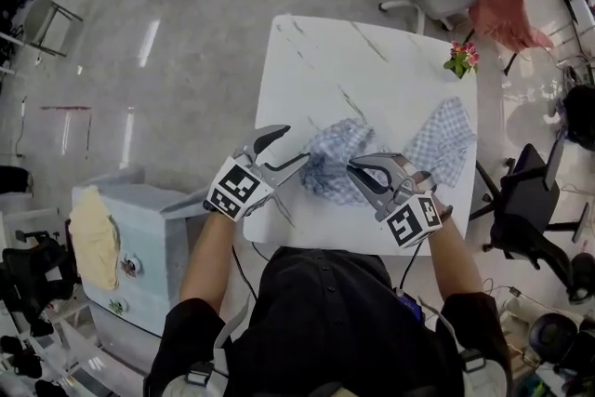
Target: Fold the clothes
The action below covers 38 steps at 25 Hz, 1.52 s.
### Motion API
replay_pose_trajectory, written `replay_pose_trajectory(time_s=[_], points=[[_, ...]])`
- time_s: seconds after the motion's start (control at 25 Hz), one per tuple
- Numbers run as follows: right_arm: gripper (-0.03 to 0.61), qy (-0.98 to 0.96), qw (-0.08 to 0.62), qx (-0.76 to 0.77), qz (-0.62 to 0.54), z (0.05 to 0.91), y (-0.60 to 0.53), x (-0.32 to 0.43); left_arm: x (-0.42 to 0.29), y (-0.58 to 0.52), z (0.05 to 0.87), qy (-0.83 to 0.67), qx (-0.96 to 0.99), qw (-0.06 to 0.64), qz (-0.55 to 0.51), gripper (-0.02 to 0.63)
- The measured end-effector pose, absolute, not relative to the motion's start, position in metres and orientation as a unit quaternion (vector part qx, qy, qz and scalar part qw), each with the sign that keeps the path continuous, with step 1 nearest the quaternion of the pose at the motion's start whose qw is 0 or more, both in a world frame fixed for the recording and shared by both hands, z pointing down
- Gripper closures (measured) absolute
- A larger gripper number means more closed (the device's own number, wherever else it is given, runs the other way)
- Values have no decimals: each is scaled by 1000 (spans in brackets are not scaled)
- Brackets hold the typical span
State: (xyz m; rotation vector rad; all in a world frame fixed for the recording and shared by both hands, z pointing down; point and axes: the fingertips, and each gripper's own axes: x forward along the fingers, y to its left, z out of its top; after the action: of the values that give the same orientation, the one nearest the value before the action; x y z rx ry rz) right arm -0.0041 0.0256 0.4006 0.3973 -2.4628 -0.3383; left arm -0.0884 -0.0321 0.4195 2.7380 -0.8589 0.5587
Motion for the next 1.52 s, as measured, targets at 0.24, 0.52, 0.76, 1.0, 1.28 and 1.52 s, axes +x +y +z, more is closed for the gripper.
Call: replay_pose_trajectory(time_s=[0.24,0.52,0.76,1.0,1.28,1.52], points=[[543,-922,326,191,-80,436,53,26,-47,-21,439,-218,945,113,215,343],[541,-907,359,216,-43,501,87,63,11,-1,467,-105,954,117,255,348],[540,-899,373,227,-38,526,100,78,60,-7,482,-37,951,96,292,382],[538,-900,378,213,-33,535,112,84,108,6,503,94,929,95,345,350],[535,-895,390,215,-34,544,121,105,137,22,522,188,895,70,398,357],[527,-893,383,237,-11,548,129,124,148,43,541,216,871,61,438,429]])
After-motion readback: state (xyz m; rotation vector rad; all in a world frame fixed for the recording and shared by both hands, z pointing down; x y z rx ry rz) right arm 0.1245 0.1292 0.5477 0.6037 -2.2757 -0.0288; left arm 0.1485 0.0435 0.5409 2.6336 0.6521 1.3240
